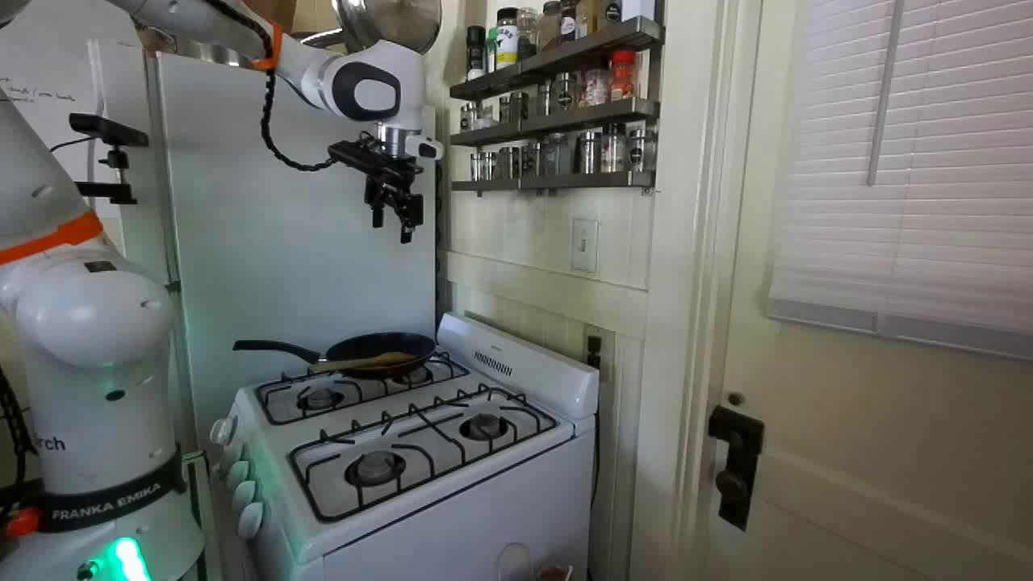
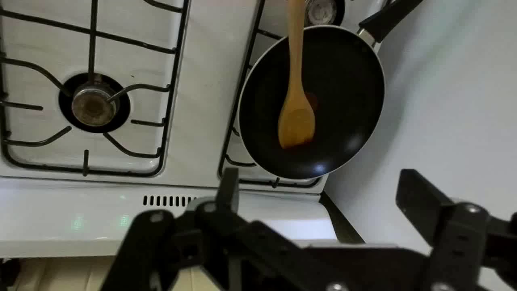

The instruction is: Move the black pan to the right

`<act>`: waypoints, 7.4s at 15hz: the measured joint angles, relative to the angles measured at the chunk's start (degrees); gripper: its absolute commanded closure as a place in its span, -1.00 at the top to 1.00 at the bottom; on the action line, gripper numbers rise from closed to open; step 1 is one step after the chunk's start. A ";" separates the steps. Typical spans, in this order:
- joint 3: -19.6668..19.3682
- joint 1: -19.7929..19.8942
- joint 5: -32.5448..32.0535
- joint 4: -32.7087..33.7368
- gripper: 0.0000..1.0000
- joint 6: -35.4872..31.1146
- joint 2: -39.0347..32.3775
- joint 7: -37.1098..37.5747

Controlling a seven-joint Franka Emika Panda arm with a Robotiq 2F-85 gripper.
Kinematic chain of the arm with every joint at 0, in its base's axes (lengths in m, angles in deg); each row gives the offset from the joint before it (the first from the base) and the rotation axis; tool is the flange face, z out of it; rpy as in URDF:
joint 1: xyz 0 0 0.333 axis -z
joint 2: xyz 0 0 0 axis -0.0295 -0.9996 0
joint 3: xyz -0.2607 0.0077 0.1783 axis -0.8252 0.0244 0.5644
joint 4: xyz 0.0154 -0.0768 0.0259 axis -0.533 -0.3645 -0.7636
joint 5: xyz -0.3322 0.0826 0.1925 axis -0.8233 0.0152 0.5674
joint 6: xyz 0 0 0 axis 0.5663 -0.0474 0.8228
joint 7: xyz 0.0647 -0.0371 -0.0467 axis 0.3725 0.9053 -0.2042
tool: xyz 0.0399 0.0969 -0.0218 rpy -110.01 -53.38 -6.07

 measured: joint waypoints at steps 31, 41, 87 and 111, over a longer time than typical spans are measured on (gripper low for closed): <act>12.69 -3.42 24.67 3.43 1.00 -30.21 -26.18 14.06; 16.02 -5.46 29.84 11.41 1.00 -19.29 -31.86 38.84; 16.21 -9.81 28.04 9.13 1.00 -3.57 -42.78 46.89; 16.12 -12.17 6.35 4.48 1.00 -12.81 -41.83 56.25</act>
